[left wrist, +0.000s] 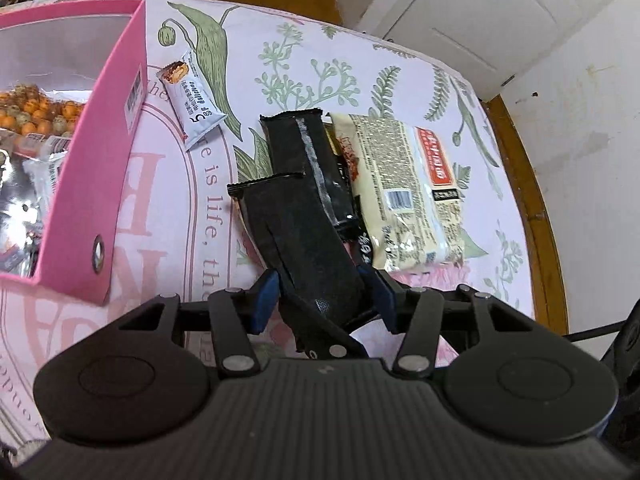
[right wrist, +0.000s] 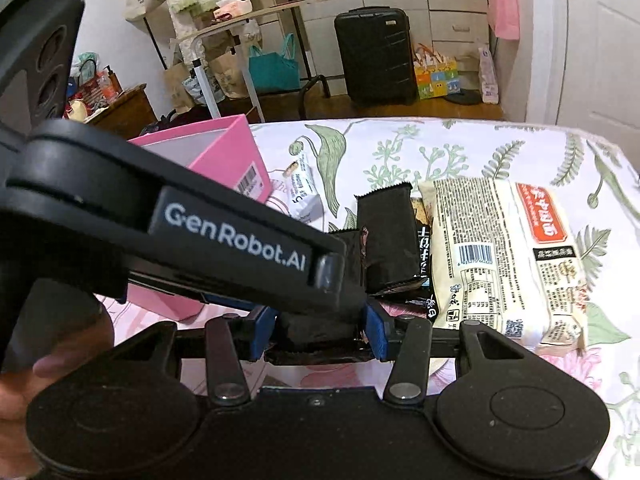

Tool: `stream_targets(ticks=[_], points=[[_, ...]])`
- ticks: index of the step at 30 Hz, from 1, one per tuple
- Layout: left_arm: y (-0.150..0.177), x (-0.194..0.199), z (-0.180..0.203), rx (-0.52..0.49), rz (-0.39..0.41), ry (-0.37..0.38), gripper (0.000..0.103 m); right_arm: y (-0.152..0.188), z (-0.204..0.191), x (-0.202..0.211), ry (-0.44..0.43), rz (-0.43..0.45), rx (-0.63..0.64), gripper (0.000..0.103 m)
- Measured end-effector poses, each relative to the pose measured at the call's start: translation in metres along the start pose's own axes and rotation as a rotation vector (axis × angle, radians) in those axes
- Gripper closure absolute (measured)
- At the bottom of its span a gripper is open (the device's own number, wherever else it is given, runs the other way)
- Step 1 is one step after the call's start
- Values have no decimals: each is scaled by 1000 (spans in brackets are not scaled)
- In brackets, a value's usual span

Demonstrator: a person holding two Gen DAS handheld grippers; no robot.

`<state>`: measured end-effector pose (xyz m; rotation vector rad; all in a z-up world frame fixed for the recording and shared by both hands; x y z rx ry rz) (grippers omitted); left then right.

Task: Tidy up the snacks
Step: 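Grasp a black snack bar with the left tool while the right tool grasps another, then carry both black bars over the pink box and release them inside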

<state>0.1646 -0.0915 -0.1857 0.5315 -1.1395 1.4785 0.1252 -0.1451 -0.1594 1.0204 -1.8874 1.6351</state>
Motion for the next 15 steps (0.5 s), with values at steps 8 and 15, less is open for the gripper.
stream_targets(ticks=[8, 15], points=[[8, 44, 12, -41, 33, 4, 54, -8, -23, 36, 3, 37, 46, 50], [5, 93, 10, -81, 98, -32, 54, -24, -52, 61, -57, 81, 80, 50]])
Point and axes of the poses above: each gripper's, at about its wrist camera, not at the fingertips, and x roughly against the way its jaws point, z to its right, y to its underside, the point moved 10 cm from there along -x, roughly the way its jaws point, and after that the axes turned 1 degree about -z, right-handed, at the moved point
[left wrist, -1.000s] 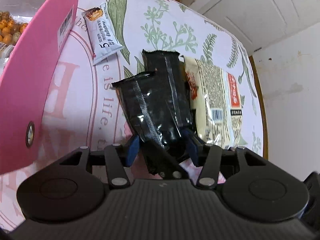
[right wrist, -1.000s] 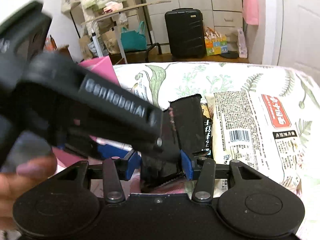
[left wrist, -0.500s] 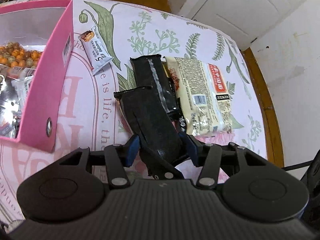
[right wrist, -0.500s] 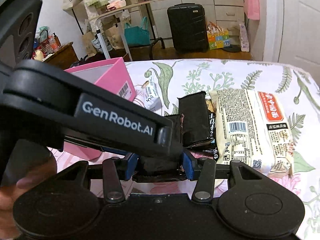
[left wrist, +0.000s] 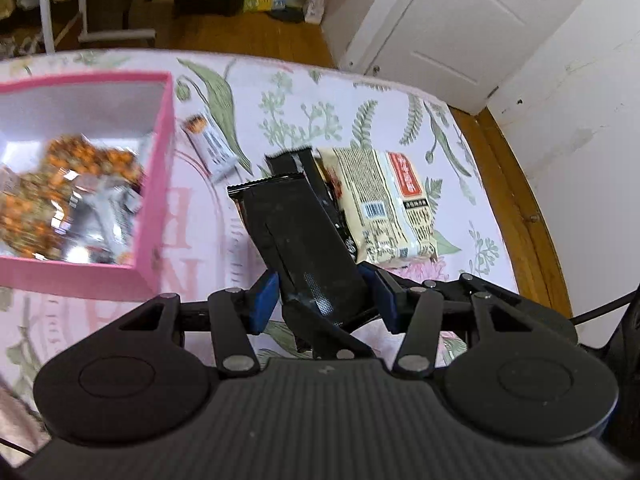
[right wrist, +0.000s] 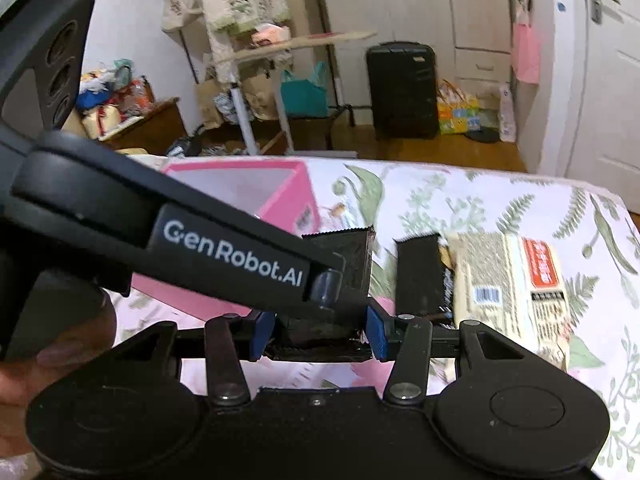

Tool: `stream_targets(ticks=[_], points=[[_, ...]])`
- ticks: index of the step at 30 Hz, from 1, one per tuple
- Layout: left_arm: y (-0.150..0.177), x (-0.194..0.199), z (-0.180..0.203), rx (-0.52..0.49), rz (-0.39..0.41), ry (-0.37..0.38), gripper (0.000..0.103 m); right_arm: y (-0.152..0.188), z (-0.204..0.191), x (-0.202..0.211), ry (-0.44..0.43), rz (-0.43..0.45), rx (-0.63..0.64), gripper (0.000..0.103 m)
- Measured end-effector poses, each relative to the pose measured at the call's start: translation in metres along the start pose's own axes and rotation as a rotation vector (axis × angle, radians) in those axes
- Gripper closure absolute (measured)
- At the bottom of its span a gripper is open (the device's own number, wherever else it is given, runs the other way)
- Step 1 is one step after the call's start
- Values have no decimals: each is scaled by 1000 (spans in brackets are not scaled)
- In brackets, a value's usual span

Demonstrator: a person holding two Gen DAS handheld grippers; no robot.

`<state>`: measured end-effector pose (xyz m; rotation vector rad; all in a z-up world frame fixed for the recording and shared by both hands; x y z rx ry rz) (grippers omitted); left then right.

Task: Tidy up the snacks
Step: 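Carry both black bars over the pink box and release them inside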

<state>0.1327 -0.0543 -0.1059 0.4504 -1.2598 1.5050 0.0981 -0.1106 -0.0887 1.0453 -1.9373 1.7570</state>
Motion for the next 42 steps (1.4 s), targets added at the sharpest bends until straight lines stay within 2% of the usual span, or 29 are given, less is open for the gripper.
stream_targets(ticks=[6, 12, 21, 25, 29, 35, 42], points=[[-11, 39, -30, 37, 79, -53, 54, -25, -36, -5, -86, 33, 62, 50], [-28, 58, -83, 130, 140, -116, 54, -48, -73, -38, -176, 49, 142, 50], [-44, 39, -166, 286, 150, -191, 53, -60, -105, -107, -321, -30, 196, 50], [-41, 28, -189, 333, 149, -225, 50, -58, -104, -127, -334, -38, 190, 49], [-38, 29, -191, 322, 154, -228, 48, -55, -96, -118, -289, -36, 178, 36], [-40, 42, -167, 266, 169, -164, 48, -52, -71, -72, -241, 1, 180, 34], [-42, 39, -101, 139, 117, -30, 48, -51, -10, -39, -99, 7, 185, 33]])
Point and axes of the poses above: each gripper's, at about its wrist camera, not at the fingertips, and x roughly against the way its jaws point, z to its right, y to its underside, the point moved 10 cm from there along -x, roughly the way its jaws point, and after that the axes turned 1 degree about -z, right-handed, at the moved point
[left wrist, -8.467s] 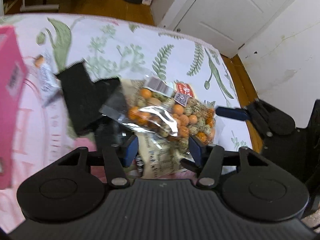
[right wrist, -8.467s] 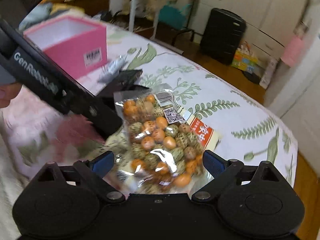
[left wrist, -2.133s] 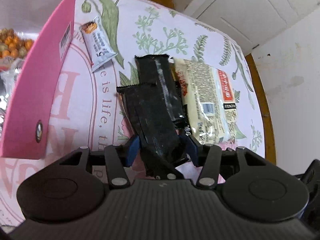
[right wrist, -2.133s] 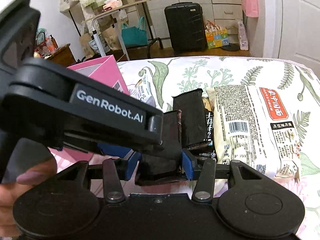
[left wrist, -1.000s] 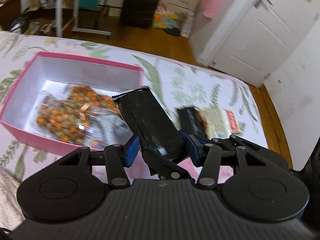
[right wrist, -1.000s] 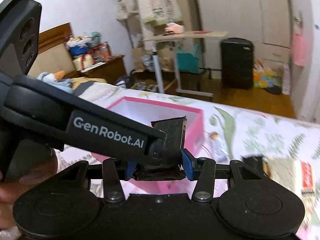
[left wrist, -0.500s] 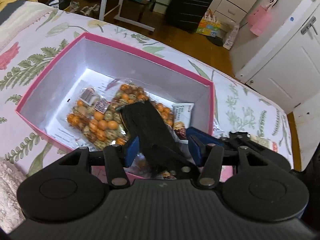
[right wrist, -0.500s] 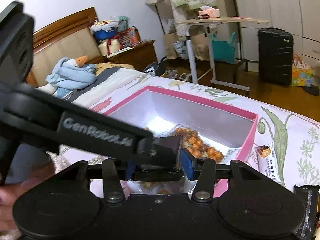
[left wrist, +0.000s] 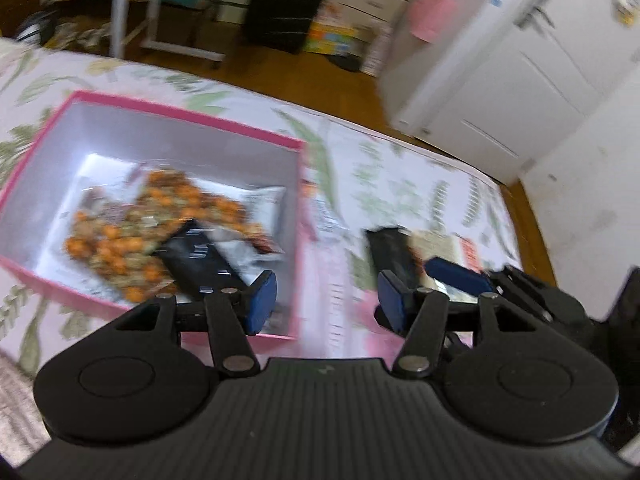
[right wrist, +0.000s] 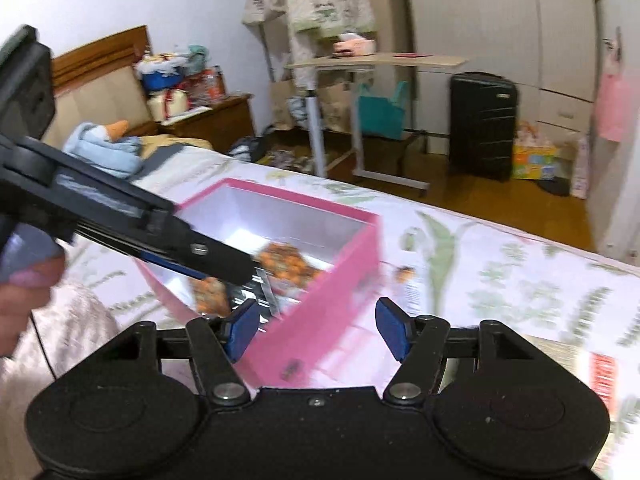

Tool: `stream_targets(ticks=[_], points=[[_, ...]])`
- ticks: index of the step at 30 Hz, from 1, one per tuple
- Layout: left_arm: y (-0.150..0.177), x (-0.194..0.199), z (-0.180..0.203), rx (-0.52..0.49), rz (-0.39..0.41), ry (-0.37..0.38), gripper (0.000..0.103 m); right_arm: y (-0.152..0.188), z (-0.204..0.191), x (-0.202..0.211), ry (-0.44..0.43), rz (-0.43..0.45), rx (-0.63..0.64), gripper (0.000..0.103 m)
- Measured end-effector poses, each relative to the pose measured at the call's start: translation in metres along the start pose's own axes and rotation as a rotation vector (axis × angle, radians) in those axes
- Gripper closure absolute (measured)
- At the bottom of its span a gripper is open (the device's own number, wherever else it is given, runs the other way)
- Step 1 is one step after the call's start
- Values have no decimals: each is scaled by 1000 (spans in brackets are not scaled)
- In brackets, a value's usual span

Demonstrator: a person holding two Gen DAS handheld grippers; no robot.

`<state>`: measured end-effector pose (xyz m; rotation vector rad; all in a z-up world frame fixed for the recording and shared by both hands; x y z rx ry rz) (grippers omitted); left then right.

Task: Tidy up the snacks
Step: 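Carry both black bars over the pink box and release them inside, then grasp a black snack bar with the left tool while the right tool grasps another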

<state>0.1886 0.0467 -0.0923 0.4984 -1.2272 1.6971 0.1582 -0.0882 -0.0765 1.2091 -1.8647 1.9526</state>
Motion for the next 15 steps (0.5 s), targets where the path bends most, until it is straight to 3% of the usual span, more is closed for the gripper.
stream_targets(ticks=[8, 15], points=[[18, -52, 73, -112, -62, 55, 51, 48, 57, -13, 151, -24, -39, 33], [29, -132, 88, -105, -73, 17, 51, 79, 80, -43, 211, -15, -47, 33]])
Point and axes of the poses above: each gripper's, at about its wrist camera, not at the fingertips, and x roughly against the way its jaws point, z to its right, y to its underside, the point moved 10 cm from there along -x, roughly the way its jaws point, and after that the axes turned 1 degree about -z, right-handed, at the moved point
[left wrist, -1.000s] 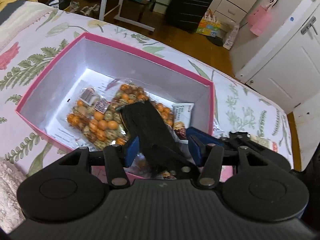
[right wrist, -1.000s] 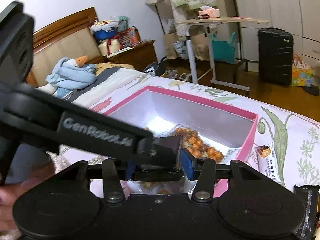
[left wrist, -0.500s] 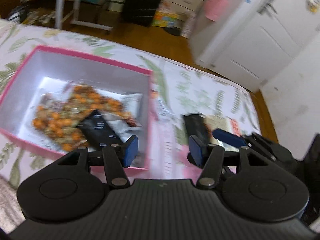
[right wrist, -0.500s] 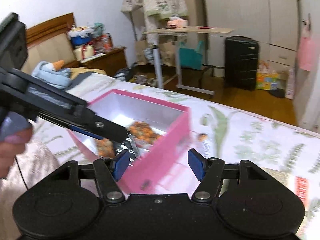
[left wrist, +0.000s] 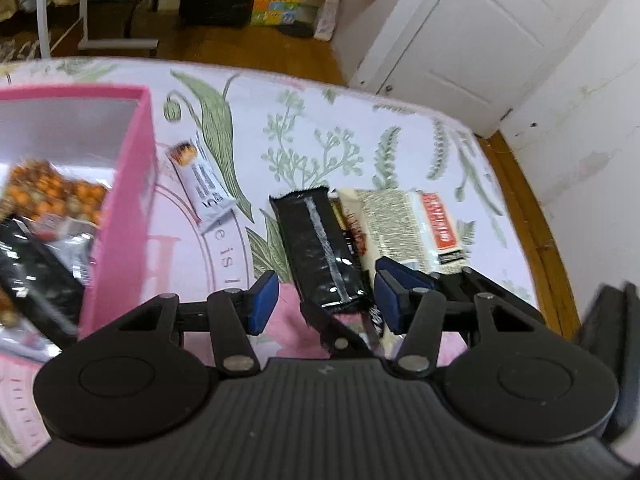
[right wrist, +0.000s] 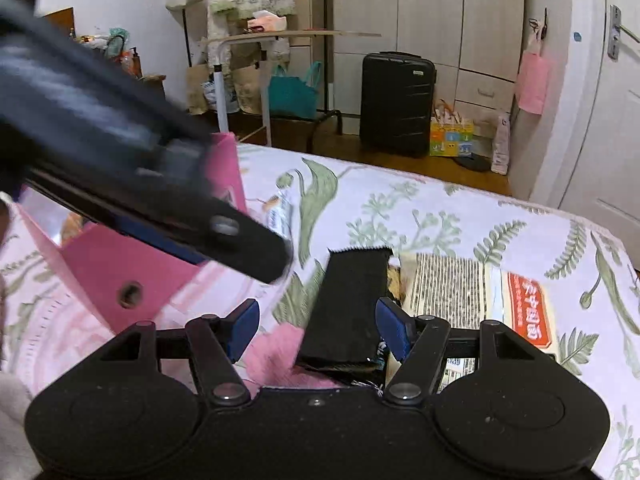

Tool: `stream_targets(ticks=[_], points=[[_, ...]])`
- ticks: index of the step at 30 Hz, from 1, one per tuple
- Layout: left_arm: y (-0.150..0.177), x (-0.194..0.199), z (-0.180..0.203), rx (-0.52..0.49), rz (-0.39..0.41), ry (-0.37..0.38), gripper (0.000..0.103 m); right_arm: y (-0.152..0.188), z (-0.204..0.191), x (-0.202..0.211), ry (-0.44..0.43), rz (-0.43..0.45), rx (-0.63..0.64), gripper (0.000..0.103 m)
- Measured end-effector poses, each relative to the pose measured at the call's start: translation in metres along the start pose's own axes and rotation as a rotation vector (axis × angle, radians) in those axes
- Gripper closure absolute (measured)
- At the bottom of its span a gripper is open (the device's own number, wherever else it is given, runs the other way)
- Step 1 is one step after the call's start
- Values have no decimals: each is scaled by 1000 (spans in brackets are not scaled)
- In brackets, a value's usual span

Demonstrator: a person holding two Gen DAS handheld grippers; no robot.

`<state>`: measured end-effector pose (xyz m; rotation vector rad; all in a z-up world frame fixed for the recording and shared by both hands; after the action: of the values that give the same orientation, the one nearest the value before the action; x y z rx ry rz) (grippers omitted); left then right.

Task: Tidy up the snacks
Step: 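Grasp a black snack bar with the left tool while the right tool grasps another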

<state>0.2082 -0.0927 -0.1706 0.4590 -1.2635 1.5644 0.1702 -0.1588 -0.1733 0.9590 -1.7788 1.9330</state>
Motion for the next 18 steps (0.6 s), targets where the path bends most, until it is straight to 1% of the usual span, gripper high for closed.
stream_targets(ticks=[3, 6, 9, 12, 13, 14, 16, 17, 18], points=[[0, -29, -4, 12, -14, -21, 51, 5, 6, -12, -14, -7, -13, 34], [1, -50, -7, 26, -24, -31, 51, 11, 12, -28, 0, -40, -27, 34], [1, -66, -10, 37, -42, -17, 50, 17, 11, -39, -12, -62, -9, 34], [7, -82, -14, 63, -103, 9, 49, 17, 8, -40, -18, -43, -17, 32], [9, -84, -15, 80, -110, 20, 49, 16, 8, -40, -12, -42, -20, 33], [10, -84, -16, 89, -102, 24, 51, 16, 8, -40, 0, -40, -16, 39], [12, -83, -12, 87, -106, 56, 51, 16, 7, -39, 22, -44, -9, 44], [13, -82, -11, 85, -104, 58, 52, 16, 7, -38, 22, -49, -16, 46], [14, -81, -10, 77, -106, 59, 52, 16, 6, -37, 23, -55, -28, 46]])
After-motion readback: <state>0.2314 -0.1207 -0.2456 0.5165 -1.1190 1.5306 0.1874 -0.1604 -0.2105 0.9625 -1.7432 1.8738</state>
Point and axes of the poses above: each gripper's, at about its wrist camera, not at the fingertips, and x roughly against the way its jaws point, z to its right, y to its underside, the point moved 10 cm from there along -x, roughly the way its jaws point, and after that the axes turned 1 degree about -z, right-handed, at the moved point
